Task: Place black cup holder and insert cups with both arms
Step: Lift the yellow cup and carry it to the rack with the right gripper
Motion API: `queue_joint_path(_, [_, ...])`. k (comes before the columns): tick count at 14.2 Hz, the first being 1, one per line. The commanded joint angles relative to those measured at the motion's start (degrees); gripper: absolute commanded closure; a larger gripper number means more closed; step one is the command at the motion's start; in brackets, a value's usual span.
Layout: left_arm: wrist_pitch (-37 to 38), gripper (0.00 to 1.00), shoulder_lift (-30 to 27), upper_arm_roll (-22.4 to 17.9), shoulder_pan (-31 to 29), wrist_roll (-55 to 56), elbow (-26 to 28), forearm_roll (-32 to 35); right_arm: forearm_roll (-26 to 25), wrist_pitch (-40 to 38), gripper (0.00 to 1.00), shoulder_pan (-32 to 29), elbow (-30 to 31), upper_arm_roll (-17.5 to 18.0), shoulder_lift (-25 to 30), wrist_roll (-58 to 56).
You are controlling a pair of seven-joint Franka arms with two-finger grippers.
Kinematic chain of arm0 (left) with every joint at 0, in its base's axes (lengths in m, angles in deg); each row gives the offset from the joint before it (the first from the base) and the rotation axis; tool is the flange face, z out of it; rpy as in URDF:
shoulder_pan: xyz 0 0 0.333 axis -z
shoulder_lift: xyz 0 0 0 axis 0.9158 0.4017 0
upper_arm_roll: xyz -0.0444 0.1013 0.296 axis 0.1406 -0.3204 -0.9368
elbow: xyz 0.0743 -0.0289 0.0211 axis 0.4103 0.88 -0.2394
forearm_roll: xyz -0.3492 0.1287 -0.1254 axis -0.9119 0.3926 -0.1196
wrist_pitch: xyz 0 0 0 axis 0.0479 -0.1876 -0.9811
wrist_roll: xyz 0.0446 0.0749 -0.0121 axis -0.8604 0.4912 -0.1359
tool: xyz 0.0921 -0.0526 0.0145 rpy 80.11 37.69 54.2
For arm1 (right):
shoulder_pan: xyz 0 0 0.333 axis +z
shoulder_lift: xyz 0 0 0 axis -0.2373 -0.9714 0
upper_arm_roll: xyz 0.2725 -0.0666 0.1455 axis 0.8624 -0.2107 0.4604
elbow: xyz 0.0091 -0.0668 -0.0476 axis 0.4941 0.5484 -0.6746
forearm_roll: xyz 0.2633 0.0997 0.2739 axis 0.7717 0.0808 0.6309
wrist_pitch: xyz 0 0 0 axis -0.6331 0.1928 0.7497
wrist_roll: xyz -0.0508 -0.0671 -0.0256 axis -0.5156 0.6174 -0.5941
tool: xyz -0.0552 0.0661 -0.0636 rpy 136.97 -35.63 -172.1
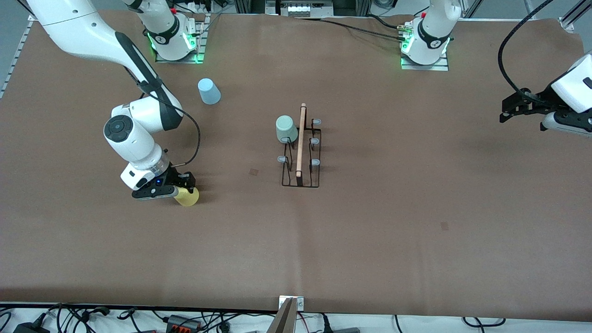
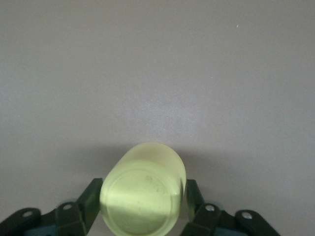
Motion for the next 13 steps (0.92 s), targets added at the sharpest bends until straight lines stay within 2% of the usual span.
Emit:
queue_joint_path(1, [0.0,0.00,-0.7,0.2,-0.1,0.0,-0.1,1.1,-0.1,0.3,0.66,0.8,-1.5,-0.5,-0.4,-0.9])
queue_joint_path(2, [0.0,0.00,-0.7,0.2,-0.1,0.0,-0.1,1.1,-0.1,0.1,0.84,0.8,-1.6,-0.4,-0.3,-1.1])
queue_joint_path(4, [0.0,0.00,-0.7,0.2,-0.1,0.0,-0.1,1.1,-0.1,-2.0,0.96,1.2,-1.7,-0.5,0.3,-1.0])
queue_joint_path(7, [0.0,0.00,-0.7,0.2,-0.1,0.0,-0.1,1.1,-0.1,-7.4,1.00,2.2,-1.7,-0.2,4.0,-0.1])
queue_joint_path(8, [0.0,0.00,-0.7,0.2,-0.1,0.0,-0.1,1.1,0.1,-9.7,1.00,4.3,-1.7,-0.1,6.3,2.3])
queue_joint_path(10, [0.0,0.00,-0.7,0.2,0.0,0.0,-0.1,1.1,0.9,-16.1,1.00,10.4,-3.2,-0.1,10.6,13.8])
queue_joint_path(13, [0.0,0.00,-0.7,0.3,-0.1,0.1,-0.1,1.1,1.1,-23.8,1.00,16.7,-9.5,1.3,12.0,31.5])
